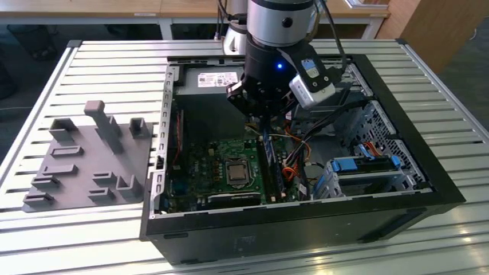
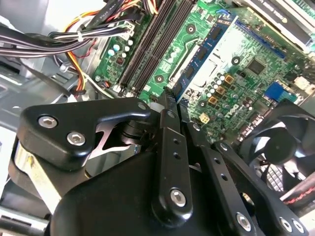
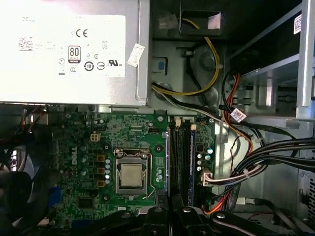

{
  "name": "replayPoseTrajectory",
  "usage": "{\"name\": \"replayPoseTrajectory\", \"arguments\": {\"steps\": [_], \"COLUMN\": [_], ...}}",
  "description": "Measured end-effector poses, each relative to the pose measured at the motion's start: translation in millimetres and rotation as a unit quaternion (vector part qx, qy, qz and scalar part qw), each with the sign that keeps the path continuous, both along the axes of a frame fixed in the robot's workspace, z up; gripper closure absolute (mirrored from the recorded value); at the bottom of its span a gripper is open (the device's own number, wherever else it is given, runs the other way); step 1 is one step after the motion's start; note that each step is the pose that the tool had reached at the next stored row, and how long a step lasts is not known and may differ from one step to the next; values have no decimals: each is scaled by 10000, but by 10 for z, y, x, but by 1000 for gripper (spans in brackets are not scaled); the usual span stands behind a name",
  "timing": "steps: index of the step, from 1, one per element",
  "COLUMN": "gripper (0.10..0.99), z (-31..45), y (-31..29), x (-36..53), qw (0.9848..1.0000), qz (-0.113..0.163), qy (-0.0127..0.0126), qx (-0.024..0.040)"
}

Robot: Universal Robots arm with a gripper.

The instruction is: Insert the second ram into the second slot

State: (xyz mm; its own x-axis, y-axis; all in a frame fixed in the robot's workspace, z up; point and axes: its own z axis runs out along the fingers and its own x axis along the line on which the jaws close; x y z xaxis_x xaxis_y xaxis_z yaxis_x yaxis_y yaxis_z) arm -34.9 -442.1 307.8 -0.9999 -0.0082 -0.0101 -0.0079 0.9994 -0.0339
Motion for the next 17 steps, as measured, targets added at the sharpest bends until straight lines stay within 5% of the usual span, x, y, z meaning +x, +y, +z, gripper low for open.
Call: {"name": "replayPoseTrajectory", "arguments": {"steps": [12,17], "gripper": [949,949], "z": [-216,-249], "y": [-1,-52], "x": [12,16], "qw": [9999,9998], "qz": [-140,-180], "qy": [0,0], "qx": [0,-1]}}
